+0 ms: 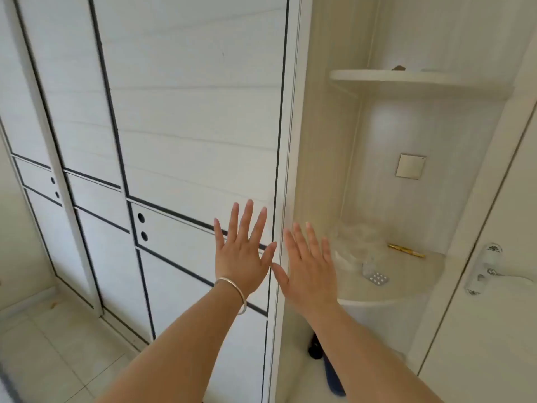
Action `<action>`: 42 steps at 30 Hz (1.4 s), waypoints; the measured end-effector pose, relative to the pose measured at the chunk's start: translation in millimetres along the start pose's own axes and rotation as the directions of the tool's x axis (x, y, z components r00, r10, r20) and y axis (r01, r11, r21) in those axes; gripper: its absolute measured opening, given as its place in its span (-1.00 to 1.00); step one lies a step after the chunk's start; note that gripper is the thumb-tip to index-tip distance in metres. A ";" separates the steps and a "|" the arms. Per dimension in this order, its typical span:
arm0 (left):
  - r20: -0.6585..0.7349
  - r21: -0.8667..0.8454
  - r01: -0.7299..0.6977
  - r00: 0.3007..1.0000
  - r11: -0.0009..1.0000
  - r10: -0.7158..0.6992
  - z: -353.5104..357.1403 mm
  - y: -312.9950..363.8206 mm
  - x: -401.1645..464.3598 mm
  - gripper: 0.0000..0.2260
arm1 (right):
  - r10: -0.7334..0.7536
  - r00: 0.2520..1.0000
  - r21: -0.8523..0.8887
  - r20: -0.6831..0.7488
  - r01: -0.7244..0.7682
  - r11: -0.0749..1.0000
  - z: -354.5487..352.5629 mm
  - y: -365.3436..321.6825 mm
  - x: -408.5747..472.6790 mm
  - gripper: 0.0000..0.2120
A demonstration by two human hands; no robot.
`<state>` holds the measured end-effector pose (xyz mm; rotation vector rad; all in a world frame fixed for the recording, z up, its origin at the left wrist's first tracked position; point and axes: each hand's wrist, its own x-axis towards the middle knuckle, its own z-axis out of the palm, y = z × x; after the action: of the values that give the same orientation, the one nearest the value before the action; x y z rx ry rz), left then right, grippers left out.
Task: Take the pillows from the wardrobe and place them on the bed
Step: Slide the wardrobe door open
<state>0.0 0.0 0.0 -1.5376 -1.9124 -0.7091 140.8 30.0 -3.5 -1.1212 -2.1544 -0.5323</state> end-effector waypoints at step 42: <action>-0.006 -0.202 0.040 0.999 0.979 -0.042 97.1 -113.8 98.8 -0.45 | -0.150 0.984 0.413 -0.097 0.177 0.894 139.7 -106.8 119.8 -0.24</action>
<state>-138.7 113.6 -1.3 -1.6149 -1.9177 -0.9526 -48.9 124.0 -24.9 -0.6812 -2.1805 -0.1541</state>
